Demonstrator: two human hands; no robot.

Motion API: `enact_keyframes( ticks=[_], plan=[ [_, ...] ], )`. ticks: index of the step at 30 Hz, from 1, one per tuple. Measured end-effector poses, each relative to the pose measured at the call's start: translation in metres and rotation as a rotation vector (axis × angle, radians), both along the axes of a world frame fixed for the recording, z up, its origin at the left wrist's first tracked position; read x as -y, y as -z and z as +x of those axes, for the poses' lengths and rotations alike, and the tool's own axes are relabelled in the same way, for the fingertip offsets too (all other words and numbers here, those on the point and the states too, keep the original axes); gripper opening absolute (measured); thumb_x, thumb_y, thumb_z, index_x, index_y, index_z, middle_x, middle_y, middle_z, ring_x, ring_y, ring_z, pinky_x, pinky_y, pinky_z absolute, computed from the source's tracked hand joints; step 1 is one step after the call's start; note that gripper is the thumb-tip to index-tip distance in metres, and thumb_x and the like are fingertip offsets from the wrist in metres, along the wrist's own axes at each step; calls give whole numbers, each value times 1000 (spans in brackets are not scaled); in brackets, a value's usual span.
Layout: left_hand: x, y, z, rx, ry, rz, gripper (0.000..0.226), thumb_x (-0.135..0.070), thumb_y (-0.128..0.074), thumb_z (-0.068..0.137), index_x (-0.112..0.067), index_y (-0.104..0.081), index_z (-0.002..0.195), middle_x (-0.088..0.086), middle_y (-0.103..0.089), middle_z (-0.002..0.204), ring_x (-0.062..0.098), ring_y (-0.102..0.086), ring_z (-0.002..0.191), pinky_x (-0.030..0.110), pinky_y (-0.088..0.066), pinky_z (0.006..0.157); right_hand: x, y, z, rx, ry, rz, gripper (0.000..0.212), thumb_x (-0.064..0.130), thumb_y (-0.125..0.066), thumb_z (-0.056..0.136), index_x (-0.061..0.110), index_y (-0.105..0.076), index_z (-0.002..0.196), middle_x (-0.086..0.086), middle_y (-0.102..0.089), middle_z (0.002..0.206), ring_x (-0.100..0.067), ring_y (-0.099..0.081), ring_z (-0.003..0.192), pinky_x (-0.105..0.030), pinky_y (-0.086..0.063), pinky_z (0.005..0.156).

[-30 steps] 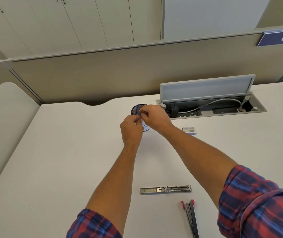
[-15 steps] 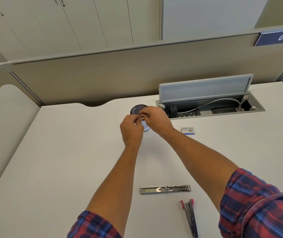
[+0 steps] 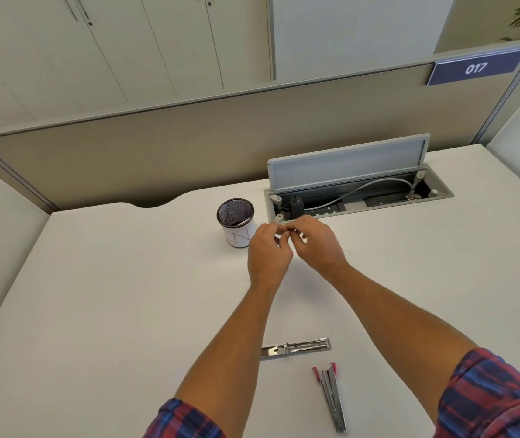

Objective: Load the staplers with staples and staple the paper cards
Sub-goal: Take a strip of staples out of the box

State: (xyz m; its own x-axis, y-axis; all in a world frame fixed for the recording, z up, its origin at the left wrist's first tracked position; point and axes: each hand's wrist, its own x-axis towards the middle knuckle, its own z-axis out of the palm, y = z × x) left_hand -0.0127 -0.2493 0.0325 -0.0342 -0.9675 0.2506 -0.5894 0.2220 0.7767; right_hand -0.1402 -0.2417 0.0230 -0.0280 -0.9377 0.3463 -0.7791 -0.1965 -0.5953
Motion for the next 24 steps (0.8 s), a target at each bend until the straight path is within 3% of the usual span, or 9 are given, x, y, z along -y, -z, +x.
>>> enact_keyframes(
  ticks=[8,11,15,19,24],
  plan=[
    [-5,29,-50,91,115,160,32,-14,-69,95,-17,-66,127,0,-65,129,21,-67,104,30,-55,92,-13,22,-50,8,120,184,23,13,-61,102,10,-75,120,-8,-73,119,-23,-67,106,-34,-54,97],
    [-2,35,-62,170,166,188,46,-11,-70,94,-13,-58,138,3,-56,140,23,-61,119,28,-51,97,-11,31,-62,41,226,265,28,18,-62,102,12,-70,128,-8,-69,130,-24,-64,115,-31,-51,103],
    [2,43,-72,271,236,229,58,-12,-69,94,-13,-48,149,4,-47,152,22,-50,135,27,-42,110,-7,44,-73,161,320,305,39,21,-66,100,15,-63,138,-7,-59,142,-25,-59,124,-36,-51,107],
    [8,50,-75,322,288,251,57,-9,-68,95,-12,-48,149,5,-48,149,24,-52,131,29,-41,110,-4,58,-78,120,236,348,36,20,-58,104,10,-64,138,-9,-62,141,-25,-56,127,-37,-46,110],
    [13,54,-73,341,232,173,38,-6,-68,91,-12,-65,129,5,-60,127,26,-61,108,30,-49,92,-8,63,-85,175,104,309,30,15,-62,102,9,-69,131,-7,-68,129,-23,-60,117,-38,-48,106]
  ],
)
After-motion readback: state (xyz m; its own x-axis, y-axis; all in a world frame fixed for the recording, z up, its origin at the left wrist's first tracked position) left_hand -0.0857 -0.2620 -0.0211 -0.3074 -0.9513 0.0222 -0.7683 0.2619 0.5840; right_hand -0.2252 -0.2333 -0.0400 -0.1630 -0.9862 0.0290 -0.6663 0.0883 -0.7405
